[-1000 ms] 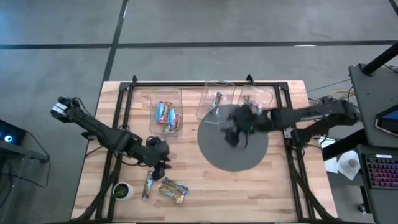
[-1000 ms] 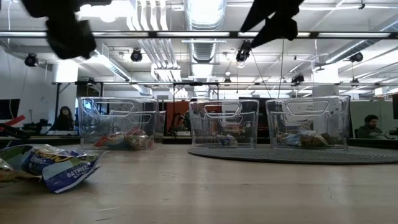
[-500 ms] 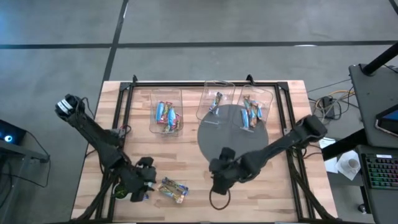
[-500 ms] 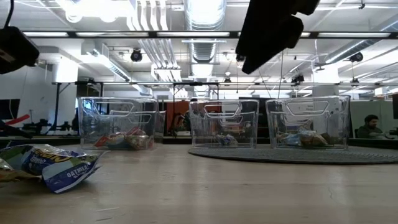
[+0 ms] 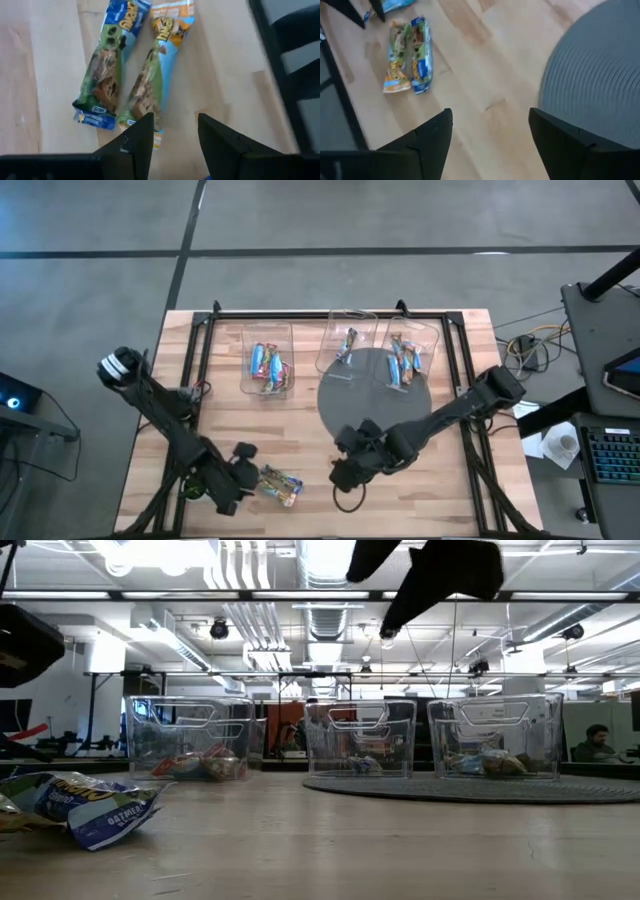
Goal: Pick and place Granola Bars by type
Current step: Put the yellow granola bar into the right transparent bin
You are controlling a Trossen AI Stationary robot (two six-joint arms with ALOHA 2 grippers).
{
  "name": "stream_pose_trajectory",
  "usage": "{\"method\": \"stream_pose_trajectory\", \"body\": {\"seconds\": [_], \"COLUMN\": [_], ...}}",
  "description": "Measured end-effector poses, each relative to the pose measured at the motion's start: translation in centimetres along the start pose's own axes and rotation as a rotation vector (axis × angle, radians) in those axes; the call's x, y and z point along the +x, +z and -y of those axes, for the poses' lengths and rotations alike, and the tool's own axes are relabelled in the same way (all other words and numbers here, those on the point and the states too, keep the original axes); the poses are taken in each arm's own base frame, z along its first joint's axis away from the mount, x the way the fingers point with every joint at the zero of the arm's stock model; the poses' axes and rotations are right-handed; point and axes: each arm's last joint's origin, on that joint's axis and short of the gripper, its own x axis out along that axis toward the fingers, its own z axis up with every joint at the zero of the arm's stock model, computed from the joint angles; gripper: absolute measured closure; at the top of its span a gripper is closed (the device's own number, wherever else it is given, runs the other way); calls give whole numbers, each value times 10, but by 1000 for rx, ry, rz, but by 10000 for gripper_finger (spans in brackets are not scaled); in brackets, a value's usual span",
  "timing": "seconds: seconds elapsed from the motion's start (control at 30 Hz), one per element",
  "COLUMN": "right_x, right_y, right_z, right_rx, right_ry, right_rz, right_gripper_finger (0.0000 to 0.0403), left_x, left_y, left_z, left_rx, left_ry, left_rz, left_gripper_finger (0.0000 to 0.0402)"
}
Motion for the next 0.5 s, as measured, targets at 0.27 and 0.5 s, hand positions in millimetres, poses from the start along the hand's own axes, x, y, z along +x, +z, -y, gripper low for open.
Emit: {"method": "stream_pose_trajectory", "body": {"seconds": [0.27,0.5], "right_x": [-2,-2], "right_y": [-8,-9], "right_z": [-4,-4], "right_rx": [109,77], "right_ry": [6,4], "right_rz": [-8,-10], "right_gripper_finger": [152,153], "left_x": [17,31], "left_y": [3,2], "left_z": [3,4], "left_rx": [85,145], "left_ry": [105,116], "left_rz": [4,-3], "left_gripper_finger": [266,266]}}
